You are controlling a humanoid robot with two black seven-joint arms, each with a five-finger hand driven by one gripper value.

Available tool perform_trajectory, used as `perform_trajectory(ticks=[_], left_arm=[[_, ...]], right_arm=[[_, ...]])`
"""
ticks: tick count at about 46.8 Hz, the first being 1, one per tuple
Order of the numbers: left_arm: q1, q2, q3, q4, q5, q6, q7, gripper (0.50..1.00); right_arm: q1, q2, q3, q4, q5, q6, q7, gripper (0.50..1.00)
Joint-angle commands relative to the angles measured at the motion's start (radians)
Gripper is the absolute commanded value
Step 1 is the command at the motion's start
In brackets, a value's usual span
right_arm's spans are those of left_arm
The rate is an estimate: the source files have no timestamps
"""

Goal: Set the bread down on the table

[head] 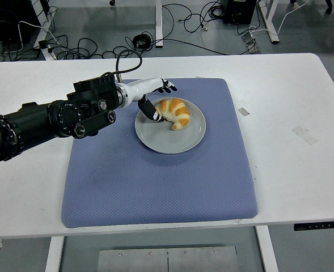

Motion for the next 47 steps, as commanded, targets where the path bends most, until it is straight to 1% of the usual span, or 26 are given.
perform_trajectory(ticks=[1, 9, 12, 13, 16, 17, 21, 27, 34, 41, 47], left_arm=[[0.002, 0.0, 0.003, 0.001, 0.003, 0.016, -0.002, 0.836], [-0.002, 0.0, 0.014, 0.001, 0.01, 0.012, -0.003, 0.846], [-0.007, 0.0, 0.008, -0.001, 0.004, 0.007, -0.005, 0.883], [-0.011, 0.0, 0.008, -0.001, 0.003, 0.001, -0.005, 0.895], [-0.03, 0.0, 0.006, -0.01, -0.003, -0.023, -0.003, 0.954], [-0.04, 0.0, 0.006, -0.015, -0.003, -0.036, -0.003, 0.963], [-0.083, 0.0, 0.006, -0.021, -0.004, -0.074, -0.003, 0.968], [-0.102, 0.0, 0.015, -0.021, 0.003, -0.097, -0.003, 0.968], [-0.103, 0.0, 0.021, -0.036, 0.013, -0.105, -0.005, 0.965], [-0.099, 0.0, 0.02, -0.073, 0.04, -0.103, -0.005, 0.948], [-0.097, 0.0, 0.02, -0.079, 0.043, -0.102, -0.008, 0.928]], right_arm=[[0.0, 0.0, 0.0, 0.0, 0.0, 0.0, 0.0, 1.0], [0.0, 0.0, 0.0, 0.0, 0.001, 0.0, 0.0, 1.0], [0.0, 0.0, 0.0, 0.0, 0.0, 0.0, 0.0, 1.0], [0.0, 0.0, 0.0, 0.0, 0.0, 0.0, 0.0, 1.0], [0.0, 0.0, 0.0, 0.0, 0.0, 0.0, 0.0, 1.0], [0.0, 0.0, 0.0, 0.0, 0.0, 0.0, 0.0, 1.0], [0.0, 0.0, 0.0, 0.0, 0.0, 0.0, 0.0, 1.0], [0.0, 0.0, 0.0, 0.0, 0.0, 0.0, 0.0, 1.0], [0.0, 0.0, 0.0, 0.0, 0.0, 0.0, 0.0, 1.0], [0.0, 0.0, 0.0, 0.0, 0.0, 0.0, 0.0, 1.0], [0.0, 0.0, 0.0, 0.0, 0.0, 0.0, 0.0, 1.0]])
